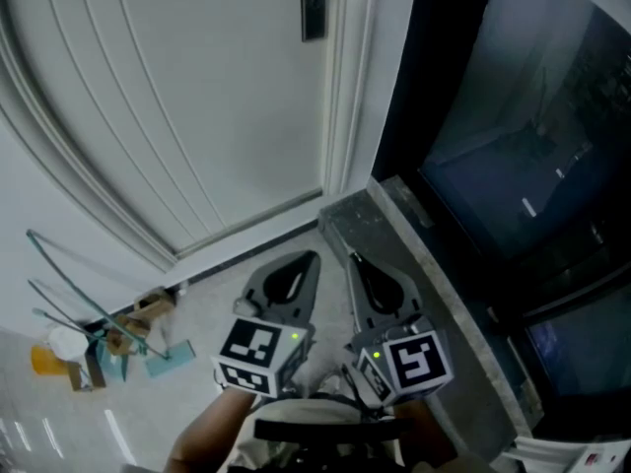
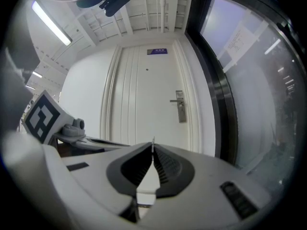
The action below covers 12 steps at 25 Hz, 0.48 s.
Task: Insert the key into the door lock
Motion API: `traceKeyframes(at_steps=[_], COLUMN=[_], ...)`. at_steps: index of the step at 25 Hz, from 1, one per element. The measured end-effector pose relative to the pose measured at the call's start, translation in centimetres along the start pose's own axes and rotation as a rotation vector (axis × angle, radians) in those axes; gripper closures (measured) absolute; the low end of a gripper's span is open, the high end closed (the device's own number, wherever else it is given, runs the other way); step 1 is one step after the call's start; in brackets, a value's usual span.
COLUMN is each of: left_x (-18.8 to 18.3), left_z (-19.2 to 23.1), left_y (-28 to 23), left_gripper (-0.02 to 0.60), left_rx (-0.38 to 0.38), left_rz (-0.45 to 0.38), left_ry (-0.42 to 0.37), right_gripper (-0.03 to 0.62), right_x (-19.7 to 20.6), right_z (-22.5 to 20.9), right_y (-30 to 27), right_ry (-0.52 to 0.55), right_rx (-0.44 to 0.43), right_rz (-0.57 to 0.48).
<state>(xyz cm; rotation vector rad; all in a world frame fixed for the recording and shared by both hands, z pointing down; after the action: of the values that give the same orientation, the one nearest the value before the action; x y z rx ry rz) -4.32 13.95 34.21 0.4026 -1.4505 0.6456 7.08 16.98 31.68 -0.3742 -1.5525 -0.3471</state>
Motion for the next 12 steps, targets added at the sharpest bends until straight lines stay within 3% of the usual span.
traceKeyframes(at_steps=[12], left_x=[-0.8], left_z=[-3.1], left_y=[-3.6], left_gripper=[0.572], left_rx=[-0.019], left_rz=[-0.01], left_ry=[-0.045], right_gripper=[0.577], right_x=[-0.2], right_z=[-4.3], right_y=[1.3], right_ry=[0.011], right_rx=[-0.009], right_rz=[-0.014])
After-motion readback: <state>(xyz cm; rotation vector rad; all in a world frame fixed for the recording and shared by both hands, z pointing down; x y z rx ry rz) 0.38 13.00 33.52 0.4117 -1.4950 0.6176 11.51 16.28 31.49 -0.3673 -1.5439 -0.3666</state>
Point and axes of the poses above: the fingertips, and each gripper's own axes: y backward along the fingers, z to its left, x out of its underside, the point moved 6 cm from there along y, backward along the fingers, and after that the axes turned 2 degrees about -z, right-handed, at the moved point
